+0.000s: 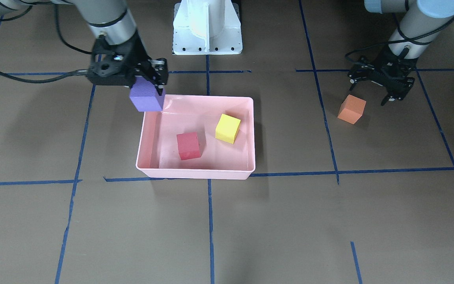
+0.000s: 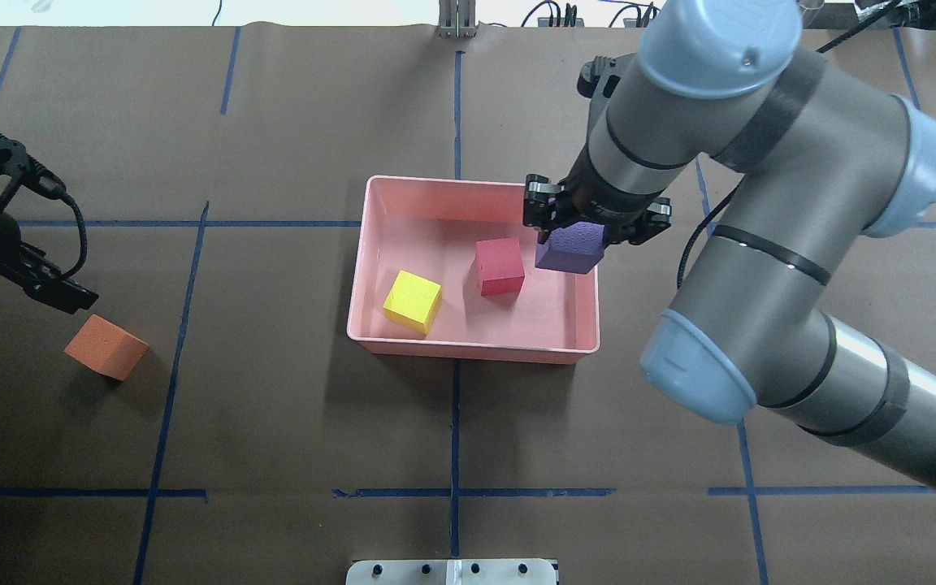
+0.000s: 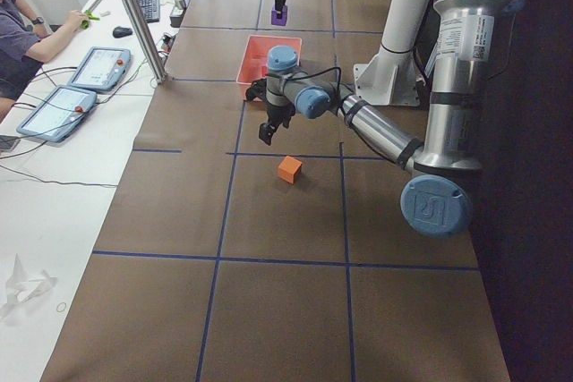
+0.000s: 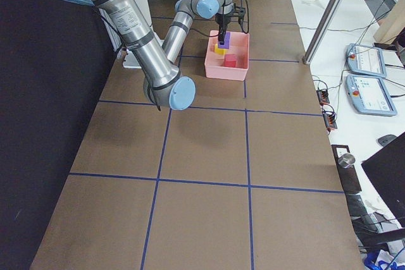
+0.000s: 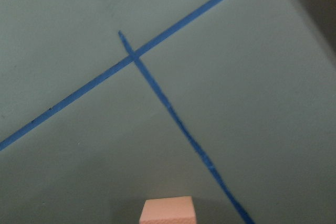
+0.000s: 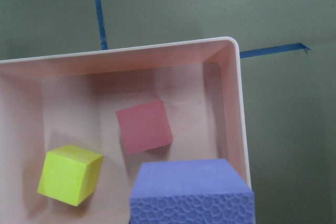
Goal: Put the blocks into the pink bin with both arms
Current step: 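Grasp the purple cube with the right gripper and drop it into the bin, then withdraw the right gripper while the left gripper descends onto the orange cube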
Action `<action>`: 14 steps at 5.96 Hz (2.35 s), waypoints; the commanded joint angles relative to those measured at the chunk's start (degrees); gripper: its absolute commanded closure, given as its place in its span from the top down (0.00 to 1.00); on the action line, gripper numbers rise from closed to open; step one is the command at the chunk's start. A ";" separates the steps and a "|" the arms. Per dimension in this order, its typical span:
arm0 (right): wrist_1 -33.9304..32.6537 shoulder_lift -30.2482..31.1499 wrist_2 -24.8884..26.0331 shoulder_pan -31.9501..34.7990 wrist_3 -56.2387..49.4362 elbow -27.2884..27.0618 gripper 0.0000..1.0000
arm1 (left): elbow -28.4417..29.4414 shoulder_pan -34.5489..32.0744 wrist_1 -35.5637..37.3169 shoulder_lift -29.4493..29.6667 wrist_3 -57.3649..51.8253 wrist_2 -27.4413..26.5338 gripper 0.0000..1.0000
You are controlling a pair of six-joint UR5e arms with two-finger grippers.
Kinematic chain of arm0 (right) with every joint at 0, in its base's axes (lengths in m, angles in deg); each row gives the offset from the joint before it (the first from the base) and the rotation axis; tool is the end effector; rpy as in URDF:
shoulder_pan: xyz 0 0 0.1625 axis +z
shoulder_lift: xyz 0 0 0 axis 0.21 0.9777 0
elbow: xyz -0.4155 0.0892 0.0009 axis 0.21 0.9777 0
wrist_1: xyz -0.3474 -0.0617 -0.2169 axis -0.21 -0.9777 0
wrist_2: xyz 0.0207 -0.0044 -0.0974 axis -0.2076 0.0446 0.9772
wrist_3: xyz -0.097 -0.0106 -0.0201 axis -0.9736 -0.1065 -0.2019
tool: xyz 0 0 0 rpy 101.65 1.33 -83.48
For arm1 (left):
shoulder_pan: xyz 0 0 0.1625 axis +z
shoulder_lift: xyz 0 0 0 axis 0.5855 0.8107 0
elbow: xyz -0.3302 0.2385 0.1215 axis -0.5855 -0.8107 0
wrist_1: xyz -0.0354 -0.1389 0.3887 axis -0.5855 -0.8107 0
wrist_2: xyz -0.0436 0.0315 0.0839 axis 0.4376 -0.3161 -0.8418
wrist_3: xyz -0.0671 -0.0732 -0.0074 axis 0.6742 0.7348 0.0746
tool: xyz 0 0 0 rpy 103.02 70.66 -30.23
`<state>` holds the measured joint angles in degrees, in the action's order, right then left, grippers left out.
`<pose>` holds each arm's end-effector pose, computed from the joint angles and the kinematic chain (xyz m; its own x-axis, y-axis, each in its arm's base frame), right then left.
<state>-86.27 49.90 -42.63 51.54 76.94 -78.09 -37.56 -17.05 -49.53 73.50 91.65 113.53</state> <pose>-0.4000 -0.4474 0.1381 0.6367 0.1547 0.7555 -0.1612 0.9847 -0.0659 0.2220 -0.4282 0.4045 0.5943 0.5787 -0.5585 -0.3319 0.8090 0.4851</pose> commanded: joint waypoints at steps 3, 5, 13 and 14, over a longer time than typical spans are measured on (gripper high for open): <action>-0.50 -0.63 4.19 -1.47 1.06 0.62 1.00 | 0.62 -0.29 -1.93 -1.43 0.18 -0.09 1.00; -4.53 1.30 -2.28 6.50 -12.78 -0.26 1.00 | 2.89 0.41 -2.19 -1.52 0.19 -0.45 1.00; -4.11 12.47 -8.48 15.96 -29.29 -4.66 1.00 | 17.57 11.31 -22.50 -1.61 16.89 -6.69 1.00; -4.11 12.47 -8.30 15.95 -29.29 -4.57 1.00 | 18.37 12.27 -22.50 -1.61 16.97 -6.51 1.00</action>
<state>-90.42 62.23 -51.08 67.53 47.65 -82.70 -20.08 -5.66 -72.00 71.90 108.55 106.85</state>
